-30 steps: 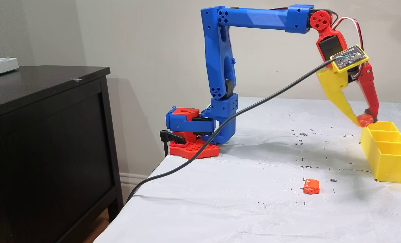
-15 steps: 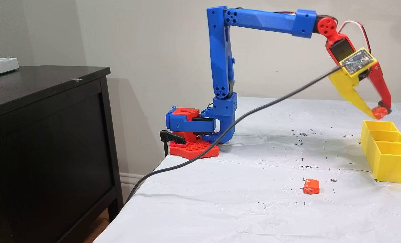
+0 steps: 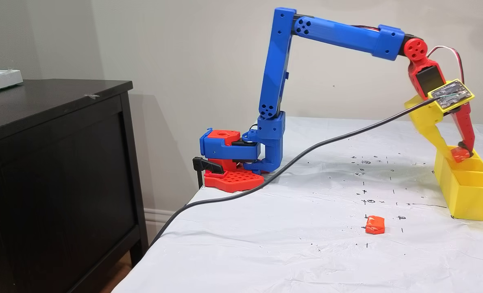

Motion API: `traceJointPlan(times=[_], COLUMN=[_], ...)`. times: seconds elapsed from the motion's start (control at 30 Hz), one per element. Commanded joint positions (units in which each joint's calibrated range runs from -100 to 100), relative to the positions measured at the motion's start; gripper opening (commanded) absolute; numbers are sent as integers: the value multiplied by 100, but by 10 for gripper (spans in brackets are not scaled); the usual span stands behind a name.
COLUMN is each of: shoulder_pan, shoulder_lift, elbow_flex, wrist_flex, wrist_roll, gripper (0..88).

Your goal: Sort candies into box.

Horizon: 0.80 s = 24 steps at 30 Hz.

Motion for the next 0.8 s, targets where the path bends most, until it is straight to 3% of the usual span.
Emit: traceJointPlan(times=[0.0, 0.23, 0.37, 0.57, 0.77], shoulder_pan=[-52, -15, -6, 3, 12], shoulder_lift=[-168, 10, 53, -7, -58], elbow_flex=[-677, -959, -1077, -977, -959], wrist_flex=[107, 394, 558, 582, 599], wrist_roll=[34, 117, 176, 190, 195], gripper=[1, 10, 145, 279, 291])
